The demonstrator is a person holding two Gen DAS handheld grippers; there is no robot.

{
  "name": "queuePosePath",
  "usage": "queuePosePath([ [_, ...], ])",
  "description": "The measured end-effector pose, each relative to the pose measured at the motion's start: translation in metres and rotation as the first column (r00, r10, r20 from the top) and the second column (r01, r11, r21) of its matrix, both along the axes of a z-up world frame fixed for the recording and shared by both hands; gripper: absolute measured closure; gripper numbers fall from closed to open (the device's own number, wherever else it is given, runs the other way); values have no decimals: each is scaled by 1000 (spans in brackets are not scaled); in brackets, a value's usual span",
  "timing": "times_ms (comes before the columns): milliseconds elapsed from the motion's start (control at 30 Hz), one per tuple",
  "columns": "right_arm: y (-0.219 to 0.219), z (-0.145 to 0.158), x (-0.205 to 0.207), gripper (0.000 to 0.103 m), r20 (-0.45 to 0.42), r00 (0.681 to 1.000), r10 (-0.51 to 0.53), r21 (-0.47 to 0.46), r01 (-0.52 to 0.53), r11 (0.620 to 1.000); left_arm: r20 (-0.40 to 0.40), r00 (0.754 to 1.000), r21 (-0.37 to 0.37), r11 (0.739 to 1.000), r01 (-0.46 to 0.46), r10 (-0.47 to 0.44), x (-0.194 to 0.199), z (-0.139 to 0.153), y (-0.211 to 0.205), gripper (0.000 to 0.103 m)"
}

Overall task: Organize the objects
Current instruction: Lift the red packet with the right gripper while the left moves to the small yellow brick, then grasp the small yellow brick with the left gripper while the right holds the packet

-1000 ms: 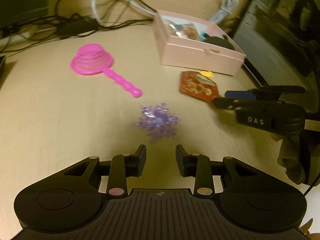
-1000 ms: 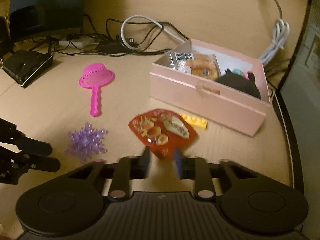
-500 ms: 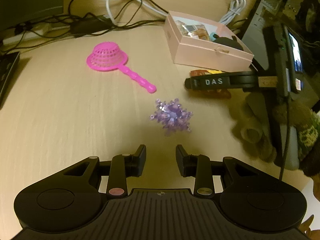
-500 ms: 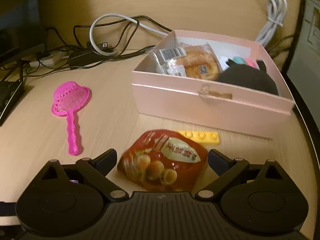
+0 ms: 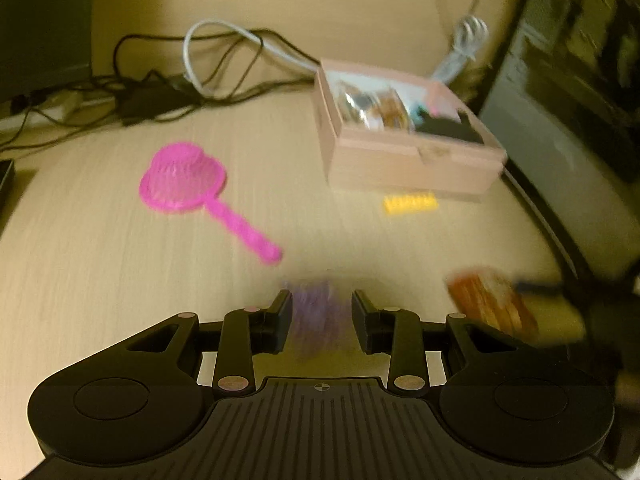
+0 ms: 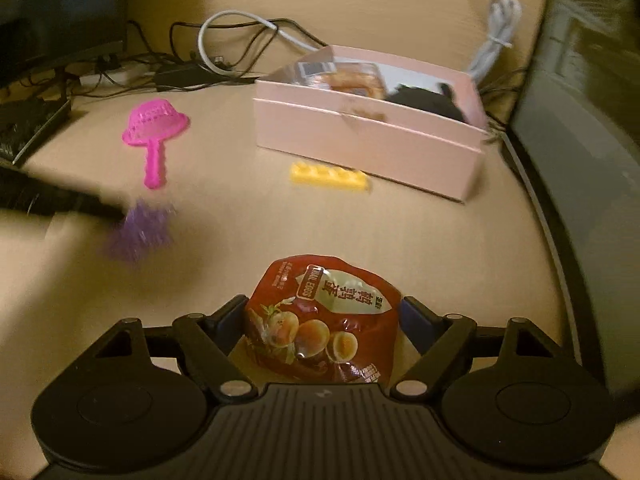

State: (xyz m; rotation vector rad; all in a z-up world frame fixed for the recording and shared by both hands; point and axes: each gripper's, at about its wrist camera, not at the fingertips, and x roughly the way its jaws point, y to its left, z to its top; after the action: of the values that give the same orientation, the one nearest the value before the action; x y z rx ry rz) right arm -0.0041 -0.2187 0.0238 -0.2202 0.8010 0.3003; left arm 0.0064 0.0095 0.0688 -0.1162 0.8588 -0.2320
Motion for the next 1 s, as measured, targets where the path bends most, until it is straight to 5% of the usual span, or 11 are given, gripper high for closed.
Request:
queuePosePath([
  [167,-21,0,-14,15,-3,999,-43,33,43,999,57,988,24,989,145,-146,42,7,-53,67],
  [333,-31,-2,-22,10,-12,999,-44,39,45,998,79,928,234,912,338,-364,83,-6,-107,64],
  [567,-47,-5,-32,0,-40,998,-41,82,44,996,-13,895,288,856,430,-446,117,-23,-124,65],
  [867,-48,-7,-39,0,-16,999,-39,84,41,996,-37,898,196,878,437,-439,122,-32,-130,68],
  [1000,-48,-8,-39,0,-17,999,-47,87,48,995,-36,908,224,883,414,-417,105,-31,-128,82],
])
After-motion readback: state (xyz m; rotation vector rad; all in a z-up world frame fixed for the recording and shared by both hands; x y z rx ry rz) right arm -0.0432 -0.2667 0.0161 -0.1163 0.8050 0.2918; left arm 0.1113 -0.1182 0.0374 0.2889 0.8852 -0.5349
